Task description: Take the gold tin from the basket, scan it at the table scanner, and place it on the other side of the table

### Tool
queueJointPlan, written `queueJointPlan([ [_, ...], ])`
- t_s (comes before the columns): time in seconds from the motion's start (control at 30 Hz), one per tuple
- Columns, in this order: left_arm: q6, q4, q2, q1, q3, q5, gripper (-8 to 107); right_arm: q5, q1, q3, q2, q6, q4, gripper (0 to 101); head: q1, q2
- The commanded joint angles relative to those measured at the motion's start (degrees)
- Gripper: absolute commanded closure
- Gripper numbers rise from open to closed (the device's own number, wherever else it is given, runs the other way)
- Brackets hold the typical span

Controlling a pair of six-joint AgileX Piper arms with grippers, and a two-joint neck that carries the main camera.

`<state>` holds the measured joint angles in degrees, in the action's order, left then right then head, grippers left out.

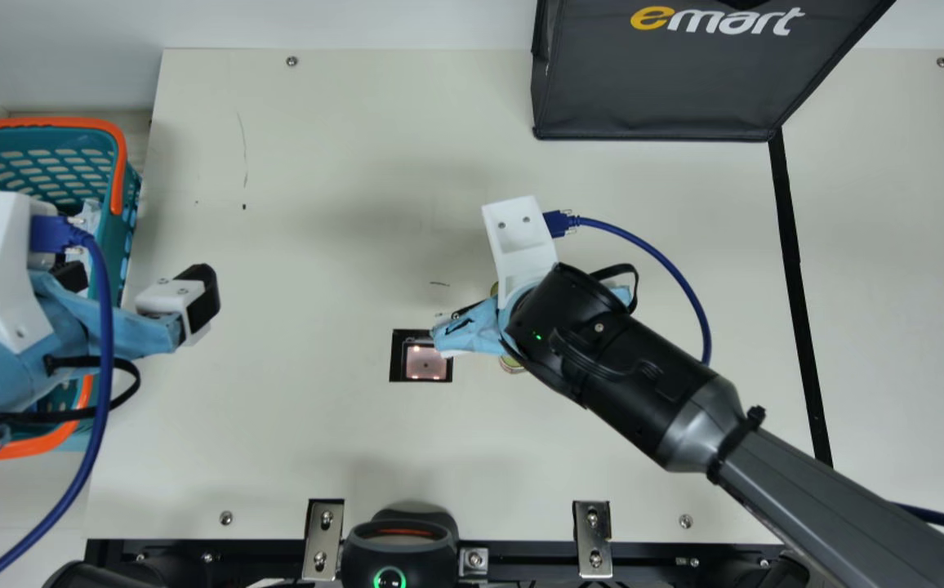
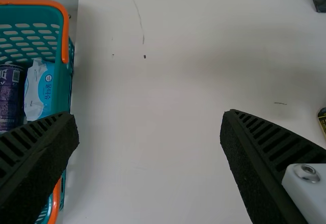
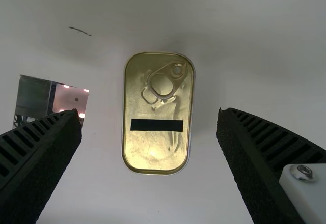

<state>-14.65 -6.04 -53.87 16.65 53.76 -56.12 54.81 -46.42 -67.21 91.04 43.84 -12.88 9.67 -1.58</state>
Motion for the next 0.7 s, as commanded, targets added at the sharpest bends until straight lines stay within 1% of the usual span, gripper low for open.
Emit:
queueJointPlan([
  [0.0,0.00,0.00,0.00,0.00,0.00,0.00,9,-0.47,0.13,0.36,0.64,0.82,-0.46,6,-1.75,0.00],
  [0.3,0.00,0.00,0.00,0.00,0.00,0.00,9,-4.24,0.72,2.57,3.76,3.48,-0.66,6,-1.75,0.00],
  [0.67,0.00,0.00,0.00,0.00,0.00,0.00,9,-8.33,1.98,4.65,6.29,3.59,0.48,6,-1.75,0.00],
])
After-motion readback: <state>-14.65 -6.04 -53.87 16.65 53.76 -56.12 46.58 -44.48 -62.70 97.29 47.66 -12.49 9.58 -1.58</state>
